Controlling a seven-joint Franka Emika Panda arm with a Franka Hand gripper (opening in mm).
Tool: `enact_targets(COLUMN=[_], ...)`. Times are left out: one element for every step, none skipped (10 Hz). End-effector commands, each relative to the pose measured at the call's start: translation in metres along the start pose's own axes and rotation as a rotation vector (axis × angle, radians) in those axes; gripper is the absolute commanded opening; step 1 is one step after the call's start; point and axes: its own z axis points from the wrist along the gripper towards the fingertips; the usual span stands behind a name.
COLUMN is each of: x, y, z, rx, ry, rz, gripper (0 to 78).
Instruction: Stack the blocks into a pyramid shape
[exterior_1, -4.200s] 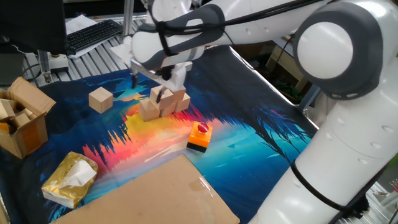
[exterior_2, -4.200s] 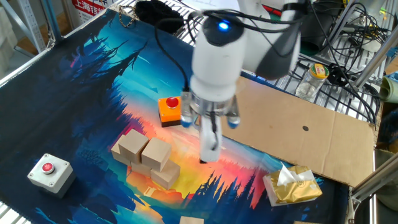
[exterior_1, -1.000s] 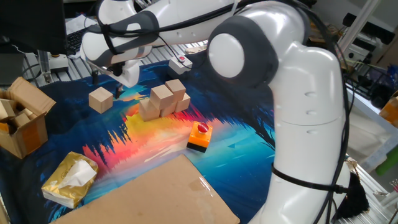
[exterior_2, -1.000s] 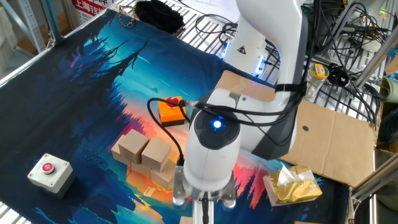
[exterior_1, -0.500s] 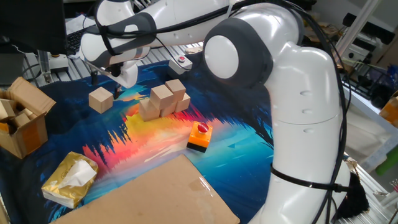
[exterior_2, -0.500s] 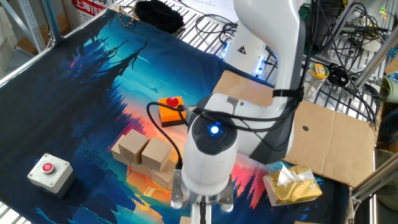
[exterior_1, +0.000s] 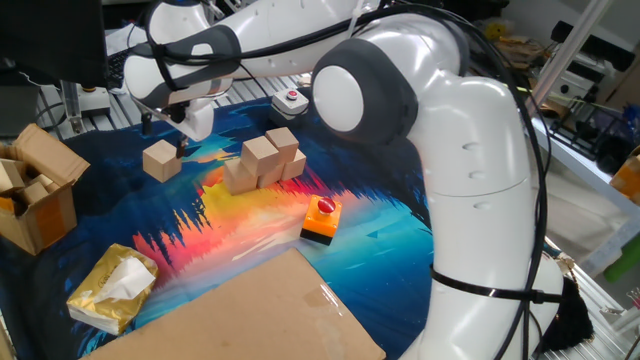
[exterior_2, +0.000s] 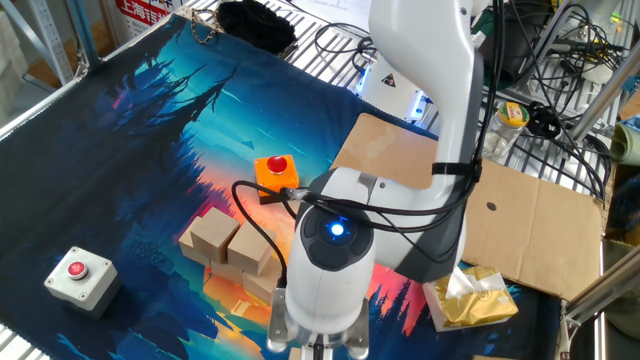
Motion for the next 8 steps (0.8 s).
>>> enact_targets(x=[0.0002, 0.0003, 0.0004, 0.0006, 0.0005, 0.0005, 0.0002, -0.001], y=[0.0044, 0.0048, 0.0053, 0.006, 0.0062, 0.0063, 0.0065, 0.0071], z=[0.0061, 0.0073, 0.0086, 0.0112, 0.0122, 0.0123, 0.0132, 0.0156], rx=[-0.004, -0.004, -0.006, -0.004, -0.003, -0.003, -0.003, -0.002], ry=[-0.009, -0.011, -0.007, -0.011, -0.011, -0.011, -0.01, -0.014], rz=[0.007, 0.008, 0.01, 0.011, 0.012, 0.012, 0.014, 0.008], gripper=[77.5, 77.5, 77.5, 77.5, 77.5, 77.5, 77.5, 77.5])
